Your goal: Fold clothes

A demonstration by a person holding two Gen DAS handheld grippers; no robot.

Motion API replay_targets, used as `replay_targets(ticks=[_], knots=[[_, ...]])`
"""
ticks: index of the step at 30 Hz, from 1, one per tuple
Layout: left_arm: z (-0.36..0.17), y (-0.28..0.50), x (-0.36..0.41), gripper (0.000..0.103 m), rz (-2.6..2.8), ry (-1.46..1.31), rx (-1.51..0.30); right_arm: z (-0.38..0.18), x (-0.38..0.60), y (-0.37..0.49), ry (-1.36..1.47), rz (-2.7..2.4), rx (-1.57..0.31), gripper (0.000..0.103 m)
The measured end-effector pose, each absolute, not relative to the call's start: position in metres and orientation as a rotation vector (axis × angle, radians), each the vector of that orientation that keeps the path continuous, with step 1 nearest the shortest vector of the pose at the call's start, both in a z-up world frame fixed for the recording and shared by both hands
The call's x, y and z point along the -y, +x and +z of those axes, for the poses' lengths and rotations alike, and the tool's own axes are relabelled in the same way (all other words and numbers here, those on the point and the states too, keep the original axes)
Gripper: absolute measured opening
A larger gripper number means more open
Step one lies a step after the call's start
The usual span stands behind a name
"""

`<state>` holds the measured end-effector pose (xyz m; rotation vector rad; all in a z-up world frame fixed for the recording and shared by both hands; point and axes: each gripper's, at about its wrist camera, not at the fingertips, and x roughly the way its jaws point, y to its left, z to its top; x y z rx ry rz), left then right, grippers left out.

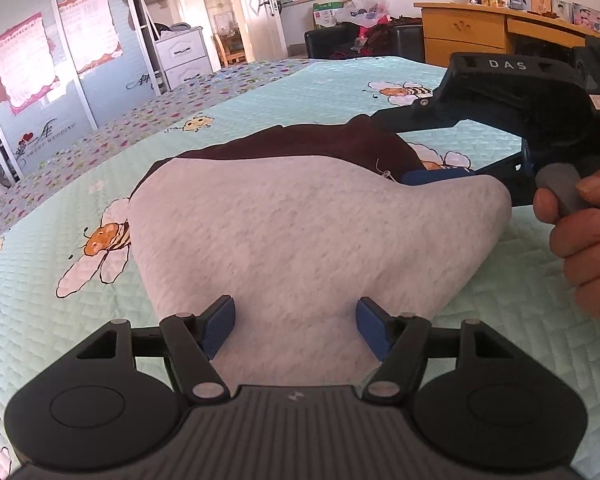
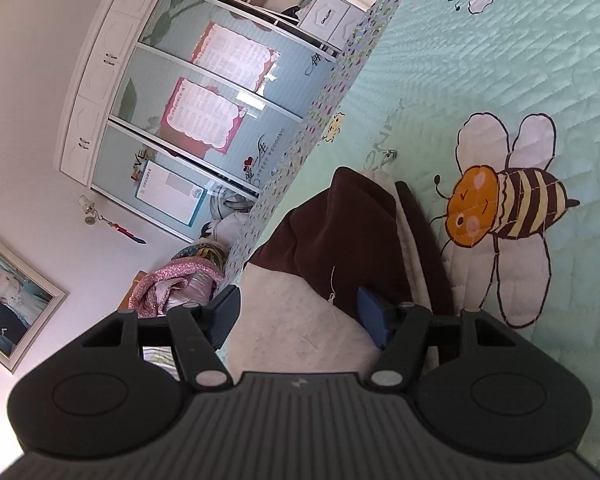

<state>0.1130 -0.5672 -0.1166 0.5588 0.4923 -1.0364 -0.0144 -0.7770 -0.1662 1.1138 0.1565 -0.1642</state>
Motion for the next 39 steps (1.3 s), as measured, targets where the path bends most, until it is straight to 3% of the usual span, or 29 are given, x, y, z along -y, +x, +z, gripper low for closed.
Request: replay_targets(ticks=[11, 15, 20, 39], knots=[[-0.098, 0.143, 0.572, 0.070, -1.000, 0.458, -0.469, -0.139, 0.789, 0.003, 1.137, -0.094, -0.118, 0.070], [-0.111, 0.161, 0.576, 0.078, -1.002, 0.435, -0.510, -0.154, 0.806, 0.029, 1.188, -0.115, -0.180, 0.074], [-0.108, 0.162, 0.575, 0.079, -1.003, 0.411, -0.517, -0.163, 0.828, 0.037, 1.261, -0.153, -0.183, 0.074], [-0.075, 0.114, 0.503, 0.079, -0.958, 0.289, -0.593, -0.030, 0.716, 0.042, 0.609, -0.400, -0.471, 0.079]])
